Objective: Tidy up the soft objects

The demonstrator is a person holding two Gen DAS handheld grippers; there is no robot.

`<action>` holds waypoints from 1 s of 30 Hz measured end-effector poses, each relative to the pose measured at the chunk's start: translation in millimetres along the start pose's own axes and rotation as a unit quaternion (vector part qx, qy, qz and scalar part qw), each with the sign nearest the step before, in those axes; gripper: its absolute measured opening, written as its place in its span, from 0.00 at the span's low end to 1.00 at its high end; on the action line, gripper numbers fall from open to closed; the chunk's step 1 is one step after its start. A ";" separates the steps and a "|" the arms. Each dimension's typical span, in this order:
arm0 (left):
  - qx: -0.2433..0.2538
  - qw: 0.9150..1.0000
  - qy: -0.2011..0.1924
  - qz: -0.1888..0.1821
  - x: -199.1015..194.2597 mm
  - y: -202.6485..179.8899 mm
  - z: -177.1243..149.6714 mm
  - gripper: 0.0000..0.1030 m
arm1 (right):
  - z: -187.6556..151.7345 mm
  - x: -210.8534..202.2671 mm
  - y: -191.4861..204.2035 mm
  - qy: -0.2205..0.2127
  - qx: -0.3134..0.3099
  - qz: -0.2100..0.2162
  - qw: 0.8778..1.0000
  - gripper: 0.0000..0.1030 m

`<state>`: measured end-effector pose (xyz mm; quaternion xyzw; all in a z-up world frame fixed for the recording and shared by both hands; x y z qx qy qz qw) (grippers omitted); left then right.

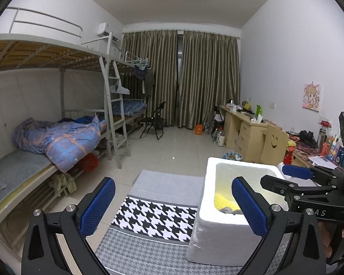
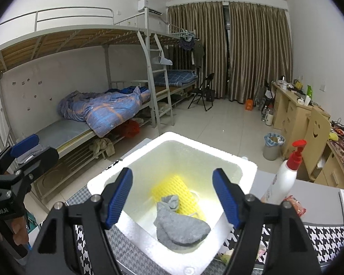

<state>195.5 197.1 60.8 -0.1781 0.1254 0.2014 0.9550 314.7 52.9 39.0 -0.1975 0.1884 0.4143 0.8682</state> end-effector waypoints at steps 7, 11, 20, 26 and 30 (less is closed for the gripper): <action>0.004 1.000 -0.006 -0.007 -9.3 -8.0 -0.5 0.99 | -1.9 -15.3 -4.8 -0.009 0.005 -0.010 1.000 0.74; 0.012 1.000 -0.007 -0.013 -15.5 -15.9 -1.9 0.99 | -2.8 -24.3 -7.9 -0.014 0.007 -0.014 1.000 0.74; 0.021 1.000 -0.007 -0.022 -27.6 -28.4 -5.0 0.99 | -8.7 -45.3 -11.1 -0.024 0.007 -0.025 0.999 0.76; 0.024 0.999 -0.012 -0.036 -39.4 -38.4 -5.1 0.99 | -14.5 -59.9 -14.0 -0.047 0.015 -0.027 0.998 0.91; 0.029 0.999 -0.013 -0.042 -44.9 -45.3 -6.1 0.99 | -18.1 -66.3 -13.6 -0.059 0.007 -0.035 0.998 0.95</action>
Point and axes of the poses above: each gripper's, at about its wrist camera, not at the fingertips, and x roughly the way its jaws point, y to its left, z to its top, the point moved 6 cm from there along x, roughly the way its jaws point, and after that the axes turned 14 degrees about -x, right-handed, at the moved point
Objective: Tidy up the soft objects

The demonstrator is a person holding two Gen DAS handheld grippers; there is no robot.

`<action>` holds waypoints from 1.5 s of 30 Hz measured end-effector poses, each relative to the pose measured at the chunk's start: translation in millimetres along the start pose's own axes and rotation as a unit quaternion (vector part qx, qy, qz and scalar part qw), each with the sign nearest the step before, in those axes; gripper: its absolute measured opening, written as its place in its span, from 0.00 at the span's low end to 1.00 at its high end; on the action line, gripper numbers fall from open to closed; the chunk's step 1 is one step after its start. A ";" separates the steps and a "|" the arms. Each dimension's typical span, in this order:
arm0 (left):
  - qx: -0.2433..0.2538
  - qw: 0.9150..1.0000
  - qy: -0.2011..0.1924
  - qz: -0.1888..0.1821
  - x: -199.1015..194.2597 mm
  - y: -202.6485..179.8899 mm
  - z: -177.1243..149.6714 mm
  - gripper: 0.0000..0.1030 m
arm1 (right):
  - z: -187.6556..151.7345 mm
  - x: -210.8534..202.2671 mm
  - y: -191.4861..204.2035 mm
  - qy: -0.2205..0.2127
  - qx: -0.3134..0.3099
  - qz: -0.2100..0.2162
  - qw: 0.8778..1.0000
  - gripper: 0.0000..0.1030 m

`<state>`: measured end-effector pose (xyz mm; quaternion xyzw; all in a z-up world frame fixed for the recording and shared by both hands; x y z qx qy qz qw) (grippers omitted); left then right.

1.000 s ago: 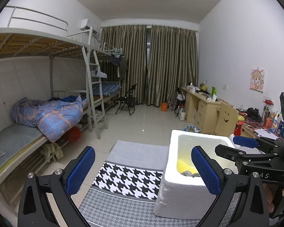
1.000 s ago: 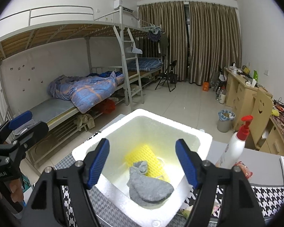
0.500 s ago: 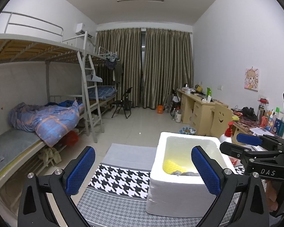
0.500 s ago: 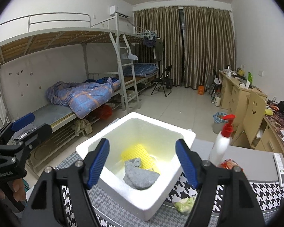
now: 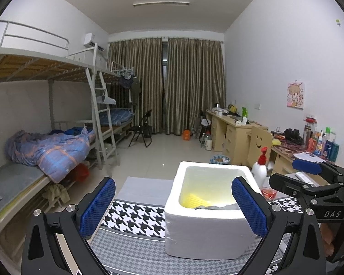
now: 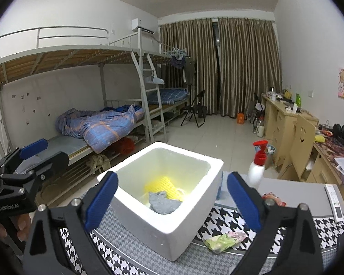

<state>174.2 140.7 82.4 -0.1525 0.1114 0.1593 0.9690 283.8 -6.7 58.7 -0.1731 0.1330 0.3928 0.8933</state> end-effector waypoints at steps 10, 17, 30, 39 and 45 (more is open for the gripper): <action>0.003 1.000 0.006 -0.023 -10.2 -12.6 -7.5 0.99 | -12.8 -16.8 -3.5 -0.001 0.004 -0.018 1.000 0.95; 0.006 0.999 0.012 -0.042 -16.6 -22.8 -14.2 0.99 | -19.4 -27.0 -5.2 -0.001 0.006 -0.030 1.000 0.95; 0.010 0.997 0.019 -0.073 -21.6 -41.2 -27.5 0.99 | -37.1 -50.3 -12.8 0.002 0.010 -0.062 0.998 0.95; 0.008 0.994 0.027 -0.103 -25.1 -54.8 -38.7 0.99 | -54.3 -59.3 -24.7 0.009 0.030 -0.071 0.997 0.95; 0.010 0.993 0.038 -0.116 -22.2 -65.5 -48.3 0.99 | -61.2 -68.7 -29.3 0.010 0.025 -0.086 0.996 0.95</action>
Point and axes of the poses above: each gripper's, at about its wrist camera, not at the fingertips, and x roughly the way its jaws point, y to its left, z to its top, the point moved 6 cm from there along x, roughly the way its jaws point, and after that the axes turned 14 degrees about -x, right-handed, at the moved point
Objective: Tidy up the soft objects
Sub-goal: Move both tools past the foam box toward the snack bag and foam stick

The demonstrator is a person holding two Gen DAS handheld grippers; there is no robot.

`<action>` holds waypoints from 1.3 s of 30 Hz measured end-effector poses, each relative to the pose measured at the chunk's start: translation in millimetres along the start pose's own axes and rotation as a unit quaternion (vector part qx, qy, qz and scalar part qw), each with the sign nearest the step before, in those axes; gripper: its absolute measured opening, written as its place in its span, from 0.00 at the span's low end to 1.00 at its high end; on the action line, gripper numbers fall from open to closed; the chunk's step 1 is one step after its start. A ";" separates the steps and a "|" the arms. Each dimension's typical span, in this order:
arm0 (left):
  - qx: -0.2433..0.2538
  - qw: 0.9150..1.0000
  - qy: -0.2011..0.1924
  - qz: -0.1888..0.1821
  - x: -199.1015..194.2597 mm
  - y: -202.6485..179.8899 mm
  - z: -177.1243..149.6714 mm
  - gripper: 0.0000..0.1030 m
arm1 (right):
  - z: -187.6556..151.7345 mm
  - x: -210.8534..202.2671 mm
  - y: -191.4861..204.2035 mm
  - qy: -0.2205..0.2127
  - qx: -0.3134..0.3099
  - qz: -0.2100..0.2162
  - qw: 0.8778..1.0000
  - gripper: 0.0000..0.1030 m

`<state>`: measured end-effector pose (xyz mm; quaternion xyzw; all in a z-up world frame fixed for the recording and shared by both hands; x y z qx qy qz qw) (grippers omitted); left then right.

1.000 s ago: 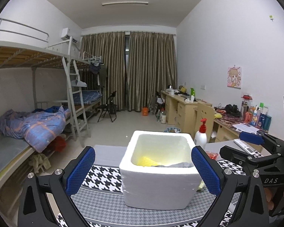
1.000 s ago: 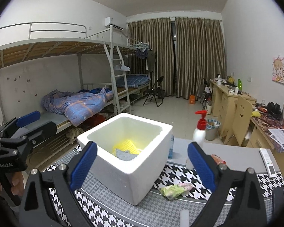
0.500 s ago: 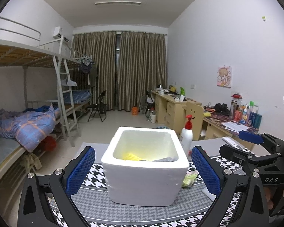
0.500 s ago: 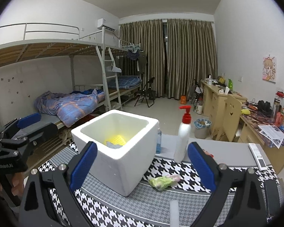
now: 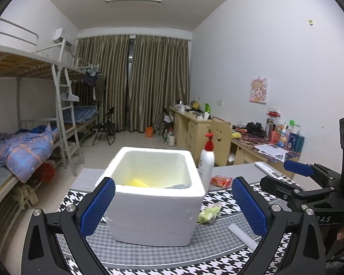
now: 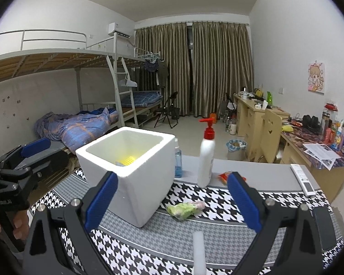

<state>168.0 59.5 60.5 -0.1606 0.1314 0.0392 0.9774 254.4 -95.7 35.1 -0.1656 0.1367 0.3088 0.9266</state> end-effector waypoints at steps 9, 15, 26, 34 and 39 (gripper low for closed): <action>0.006 0.999 0.020 -0.029 11.4 -16.7 -14.2 0.99 | -15.7 -7.2 -15.4 0.009 0.013 -0.018 1.000 0.95; 0.014 0.998 0.036 -0.045 20.2 -28.5 -24.5 0.99 | -25.1 -11.9 -27.5 0.017 0.020 -0.031 0.999 0.95; 0.023 0.996 0.060 -0.060 36.0 -45.5 -38.6 0.99 | -41.8 -16.8 -43.4 0.029 0.033 -0.047 0.998 0.95; 0.038 0.993 0.077 -0.075 46.1 -63.9 -50.0 0.99 | -55.2 -19.7 -53.9 0.039 0.044 -0.056 0.997 0.95; 0.040 0.993 0.083 -0.080 52.0 -69.3 -54.7 0.99 | -64.5 -21.9 -59.4 0.046 0.048 -0.062 0.996 0.95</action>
Point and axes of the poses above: each gripper's, at about its wrist camera, not at the fingertips, and x roughly the way its jaws point, y to its left, z to its top, the point moved 6 cm from there along x, roughly the way its jaws point, and after that the axes turned 14 degrees about -x, right-handed, at the moved point
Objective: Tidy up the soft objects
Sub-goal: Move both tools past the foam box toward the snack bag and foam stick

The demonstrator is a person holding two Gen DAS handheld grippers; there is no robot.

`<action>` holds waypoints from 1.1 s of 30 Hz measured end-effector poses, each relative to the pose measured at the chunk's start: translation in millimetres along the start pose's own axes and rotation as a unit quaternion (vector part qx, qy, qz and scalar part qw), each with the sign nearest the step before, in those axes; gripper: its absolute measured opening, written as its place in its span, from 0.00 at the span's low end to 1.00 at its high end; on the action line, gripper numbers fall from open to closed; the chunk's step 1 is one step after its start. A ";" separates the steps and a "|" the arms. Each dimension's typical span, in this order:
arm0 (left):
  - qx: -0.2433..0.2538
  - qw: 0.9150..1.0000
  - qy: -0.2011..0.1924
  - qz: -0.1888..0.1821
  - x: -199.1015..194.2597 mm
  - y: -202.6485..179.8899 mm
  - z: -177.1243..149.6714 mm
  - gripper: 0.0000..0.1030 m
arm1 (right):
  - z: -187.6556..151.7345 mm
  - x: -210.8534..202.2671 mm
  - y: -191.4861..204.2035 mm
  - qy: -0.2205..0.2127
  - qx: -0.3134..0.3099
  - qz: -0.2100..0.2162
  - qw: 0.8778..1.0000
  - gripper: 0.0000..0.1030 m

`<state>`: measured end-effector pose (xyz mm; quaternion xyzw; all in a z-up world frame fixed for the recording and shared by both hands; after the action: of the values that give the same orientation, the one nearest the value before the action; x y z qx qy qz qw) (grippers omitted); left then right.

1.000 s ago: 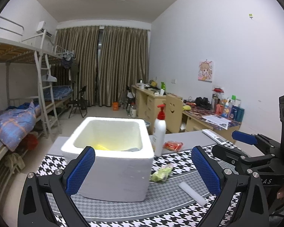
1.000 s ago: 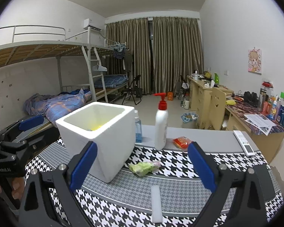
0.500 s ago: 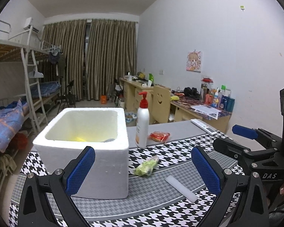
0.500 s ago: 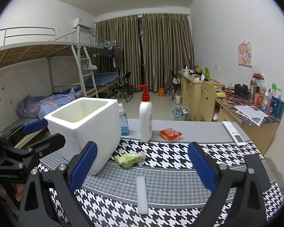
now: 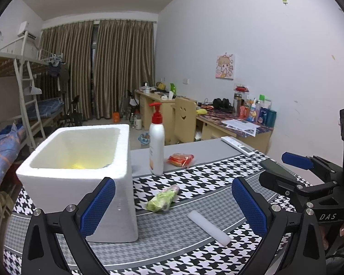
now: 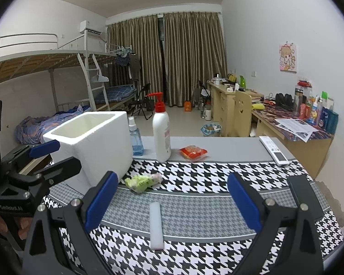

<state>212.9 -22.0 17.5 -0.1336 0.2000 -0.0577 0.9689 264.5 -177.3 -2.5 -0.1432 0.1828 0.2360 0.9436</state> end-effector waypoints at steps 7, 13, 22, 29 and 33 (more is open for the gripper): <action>0.005 1.000 0.011 0.005 11.3 -5.9 -6.8 0.99 | -11.5 -2.5 -9.9 0.007 0.010 -0.009 1.000 0.95; 0.030 0.999 0.022 0.001 21.7 -21.5 -15.7 0.99 | -24.2 0.3 -15.0 0.020 0.015 -0.013 1.000 0.95; 0.043 0.999 0.027 -0.005 39.4 -26.0 -19.2 0.99 | -42.3 1.8 -29.3 0.034 0.034 -0.018 0.999 0.95; 0.067 0.997 0.041 -0.016 52.2 -40.1 -26.7 0.99 | -52.0 4.0 -38.8 0.042 0.053 -0.018 0.998 0.95; 0.060 0.996 0.054 -0.023 58.8 -41.0 -28.9 0.99 | -58.3 6.9 -44.3 0.048 0.058 -0.017 0.997 0.95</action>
<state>252.6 -77.8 -18.3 -0.0769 0.2454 -0.0991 0.9613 276.1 -232.9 -49.2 -0.1022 0.2388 0.2015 0.9444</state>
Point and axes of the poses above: each gripper's, at about its wrist camera, not at the fingertips, and x roughly the way its jaws point, y to its left, z to its top, the point moved 6 cm from there along x, roughly the way its jaws point, and after that the axes turned 14 degrees about -x, right-handed, at the moved point
